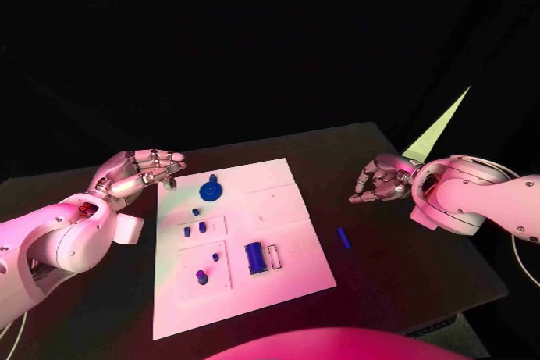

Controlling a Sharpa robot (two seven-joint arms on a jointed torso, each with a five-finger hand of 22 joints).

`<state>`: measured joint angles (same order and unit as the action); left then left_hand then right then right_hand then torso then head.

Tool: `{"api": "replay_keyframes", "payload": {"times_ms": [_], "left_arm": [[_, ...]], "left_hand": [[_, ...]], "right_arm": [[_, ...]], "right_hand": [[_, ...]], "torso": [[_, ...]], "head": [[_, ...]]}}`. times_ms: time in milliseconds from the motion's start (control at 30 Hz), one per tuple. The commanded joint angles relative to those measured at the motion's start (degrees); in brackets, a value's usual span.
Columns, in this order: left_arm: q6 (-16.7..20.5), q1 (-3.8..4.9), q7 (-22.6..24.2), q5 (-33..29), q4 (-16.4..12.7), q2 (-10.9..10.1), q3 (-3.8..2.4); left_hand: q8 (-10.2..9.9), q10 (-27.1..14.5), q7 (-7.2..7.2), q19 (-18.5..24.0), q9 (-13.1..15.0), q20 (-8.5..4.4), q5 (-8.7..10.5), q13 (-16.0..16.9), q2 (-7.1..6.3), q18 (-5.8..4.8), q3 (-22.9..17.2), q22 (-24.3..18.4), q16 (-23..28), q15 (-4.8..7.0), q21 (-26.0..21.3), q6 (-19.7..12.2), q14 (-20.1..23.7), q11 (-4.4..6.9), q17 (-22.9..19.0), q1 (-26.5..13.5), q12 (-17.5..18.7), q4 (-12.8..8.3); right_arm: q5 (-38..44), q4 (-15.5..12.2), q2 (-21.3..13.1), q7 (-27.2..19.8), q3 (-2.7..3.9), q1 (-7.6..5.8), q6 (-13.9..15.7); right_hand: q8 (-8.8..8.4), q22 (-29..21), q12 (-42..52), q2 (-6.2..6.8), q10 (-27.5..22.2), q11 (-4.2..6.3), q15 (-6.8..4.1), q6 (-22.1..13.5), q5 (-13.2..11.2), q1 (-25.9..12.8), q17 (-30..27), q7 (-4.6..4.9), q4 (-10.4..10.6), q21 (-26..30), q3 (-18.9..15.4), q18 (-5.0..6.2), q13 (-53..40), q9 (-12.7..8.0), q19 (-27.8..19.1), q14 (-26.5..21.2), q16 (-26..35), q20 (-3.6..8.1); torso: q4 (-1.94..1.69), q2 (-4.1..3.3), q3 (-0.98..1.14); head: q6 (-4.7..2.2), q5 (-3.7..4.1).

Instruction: Assemble the parts on the task board

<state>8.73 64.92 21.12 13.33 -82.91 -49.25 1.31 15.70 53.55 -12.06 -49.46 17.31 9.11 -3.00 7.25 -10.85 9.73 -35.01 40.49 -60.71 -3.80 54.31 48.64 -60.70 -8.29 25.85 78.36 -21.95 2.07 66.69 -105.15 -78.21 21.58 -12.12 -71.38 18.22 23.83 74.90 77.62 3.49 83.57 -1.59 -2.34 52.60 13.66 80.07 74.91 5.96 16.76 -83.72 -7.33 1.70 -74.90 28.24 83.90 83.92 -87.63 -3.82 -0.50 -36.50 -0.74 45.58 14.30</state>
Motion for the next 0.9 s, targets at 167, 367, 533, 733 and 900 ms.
{"api": "replay_keyframes", "payload": {"times_ms": [167,367,533,733,900], "left_arm": [[-0.2,0.00,1.3,-1.6,-0.1,0.5,-0.04],[-0.1,-0.04,1.3,-1.6,0.0,0.7,-0.04],[0.0,-0.07,1.2,-1.7,0.0,0.7,-0.03],[-0.1,-0.09,1.2,-1.7,0.0,0.6,-0.03],[-0.1,-0.10,1.1,-1.6,-0.1,0.5,-0.03]], "left_hand": [[0.0,-0.3,-0.04,0.2,0.1,0.36,-0.26,0.1,-0.23,0.85,0.3,-0.1,-0.1,-0.04,-0.2,-0.4,0.4,0.00,-0.1,-0.4,-0.3,-0.1],[0.0,-0.3,-0.04,0.1,0.1,0.37,-0.27,0.1,-0.26,0.85,0.4,-0.1,-0.1,-0.04,-0.3,-0.4,0.4,0.00,-0.1,-0.4,-0.4,-0.1],[0.0,-0.3,-0.04,0.1,0.1,0.37,-0.27,0.1,-0.26,0.85,0.4,-0.1,-0.1,-0.04,-0.3,-0.4,0.4,0.00,-0.1,-0.4,-0.4,-0.1],[0.0,-0.3,-0.04,0.1,0.1,0.37,-0.27,0.1,-0.26,0.85,0.4,-0.1,-0.1,-0.04,-0.3,-0.4,0.4,0.00,-0.1,-0.4,-0.4,-0.1],[0.0,-0.3,-0.04,0.1,0.1,0.37,-0.27,0.1,-0.26,0.85,0.4,-0.1,-0.1,-0.04,-0.3,-0.4,0.4,0.00,-0.1,-0.4,-0.4,-0.1]], "right_arm": [[6.1,-3.4,-0.6,3.7,-0.33,1.50,1.8],[8.9,-4.4,0.5,5.4,-0.50,4.21,2.2],[10.0,-4.3,1.6,6.4,-0.59,6.13,1.2],[11.5,-3.8,2.7,7.5,-0.66,7.58,0.5],[12.5,-3.2,3.6,8.3,-0.71,8.54,0.3]], "right_hand": [[-0.32,13.5,0.6,0.25,1.0,0.21,0.01,0.7,0.3,-1.4,10.7,-0.10,0.0,-0.4,-0.7,-0.49,-8.2,0.0,3.7,5.1,-0.3,-0.15],[-0.33,13.5,0.6,0.29,1.0,0.26,-0.02,1.0,0.1,-1.9,10.7,-0.17,0.0,-0.5,-0.9,-0.51,-8.2,0.0,3.8,5.1,-0.4,-0.12],[-0.33,13.6,0.7,0.20,1.1,0.36,-0.10,1.4,-0.5,-2.4,10.8,-0.31,0.0,-0.7,-1.0,-0.54,-8.3,0.0,3.8,5.2,-0.4,-0.06],[-0.32,13.6,0.6,0.23,1.0,0.45,-0.17,1.8,-0.9,-2.9,10.7,-0.42,0.0,-0.7,-1.0,-0.55,-8.2,0.1,3.9,5.1,-0.4,0.00],[-0.26,13.6,0.6,0.14,1.0,0.51,-0.21,2.0,-1.0,-3.0,10.7,-0.50,0.0,-0.7,-1.0,-0.55,-8.2,0.1,3.9,5.1,-0.4,0.03]], "torso": [[0.08,0.17,-0.11],[0.06,0.31,-0.12],[0.06,0.24,-0.14],[0.10,0.15,-0.08],[0.06,0.16,-0.09]], "head": [[0.59,1.07],[0.91,1.02],[0.91,1.02],[0.95,0.97],[1.02,0.98]]}}
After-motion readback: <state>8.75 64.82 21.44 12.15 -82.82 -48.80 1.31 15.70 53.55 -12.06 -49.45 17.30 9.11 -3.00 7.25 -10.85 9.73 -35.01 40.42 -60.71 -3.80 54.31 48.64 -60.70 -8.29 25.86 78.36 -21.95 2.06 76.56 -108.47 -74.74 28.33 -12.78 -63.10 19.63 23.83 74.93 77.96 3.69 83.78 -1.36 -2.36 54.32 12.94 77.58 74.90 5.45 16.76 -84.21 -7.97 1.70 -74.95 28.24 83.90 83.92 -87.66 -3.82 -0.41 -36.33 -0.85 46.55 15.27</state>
